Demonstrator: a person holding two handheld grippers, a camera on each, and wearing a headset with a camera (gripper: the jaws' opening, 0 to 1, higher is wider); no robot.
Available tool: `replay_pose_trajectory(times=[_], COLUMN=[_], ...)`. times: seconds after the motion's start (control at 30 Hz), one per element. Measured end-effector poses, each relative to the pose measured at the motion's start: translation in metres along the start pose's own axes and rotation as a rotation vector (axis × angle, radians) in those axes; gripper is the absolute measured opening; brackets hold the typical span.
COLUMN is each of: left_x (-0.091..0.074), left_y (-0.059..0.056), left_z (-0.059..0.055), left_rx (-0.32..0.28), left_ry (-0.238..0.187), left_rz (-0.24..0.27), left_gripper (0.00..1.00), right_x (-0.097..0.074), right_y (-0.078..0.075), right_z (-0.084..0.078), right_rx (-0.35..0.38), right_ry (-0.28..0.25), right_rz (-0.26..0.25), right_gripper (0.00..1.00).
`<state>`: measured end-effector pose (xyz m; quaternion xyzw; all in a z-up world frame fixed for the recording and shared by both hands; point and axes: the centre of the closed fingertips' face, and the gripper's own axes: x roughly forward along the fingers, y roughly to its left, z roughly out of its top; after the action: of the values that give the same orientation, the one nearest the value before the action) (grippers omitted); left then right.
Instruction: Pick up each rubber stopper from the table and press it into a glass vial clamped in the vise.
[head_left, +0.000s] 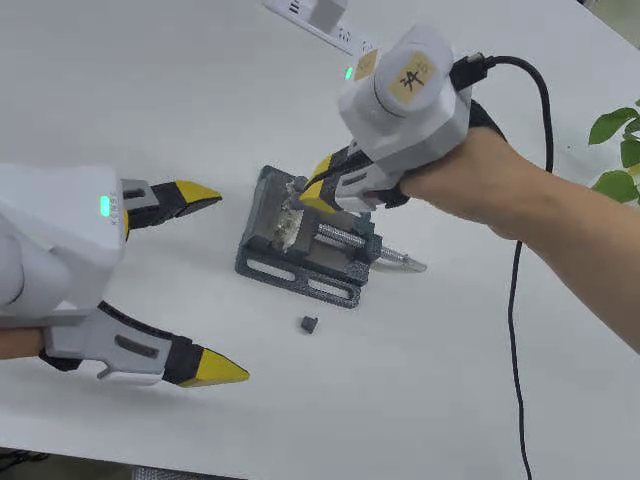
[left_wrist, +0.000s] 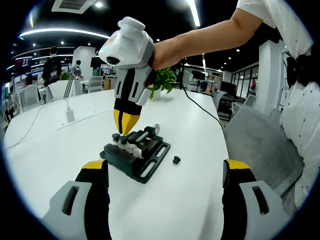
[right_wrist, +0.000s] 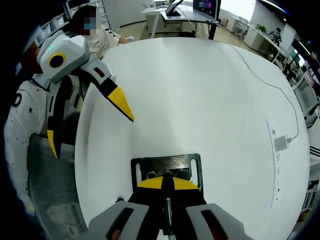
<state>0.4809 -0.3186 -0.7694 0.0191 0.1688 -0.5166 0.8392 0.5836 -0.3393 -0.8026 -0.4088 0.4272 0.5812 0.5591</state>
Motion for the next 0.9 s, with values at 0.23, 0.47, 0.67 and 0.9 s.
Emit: replay_pose_trajectory(times=[0.23,0.47,0.67,0.9], left_x=[0.0007,-0.0003,-0.0001,0.0013], left_y=[-0.0002,0.0007,0.0007,-0.0006], left_z=[0.0006,0.0005,-0.0003,0.0011], left_rx=[-0.001,-0.005,-0.008,-0.01], left_ry=[-0.002,-0.003,-0.003,-0.009], left_rz=[-0.002,0.001,0.0,-0.004], left_gripper=[0.94,0.94,0.93,0.93], right_x=[0.0024,0.004,0.005,0.0066], right_y=[-0.0004,0.0001,-0.0002,-0.0006], right_z=[-0.0007,-0.0028,-0.0029,-0.0029], right_rx=[0.001,0.0,0.003,-0.009], right_ry=[0.003,0.011,0.011,0.035], right_rz=[0.006,0.01,0.014,0.023], right_gripper=[0.0,0.0,0.0,0.0])
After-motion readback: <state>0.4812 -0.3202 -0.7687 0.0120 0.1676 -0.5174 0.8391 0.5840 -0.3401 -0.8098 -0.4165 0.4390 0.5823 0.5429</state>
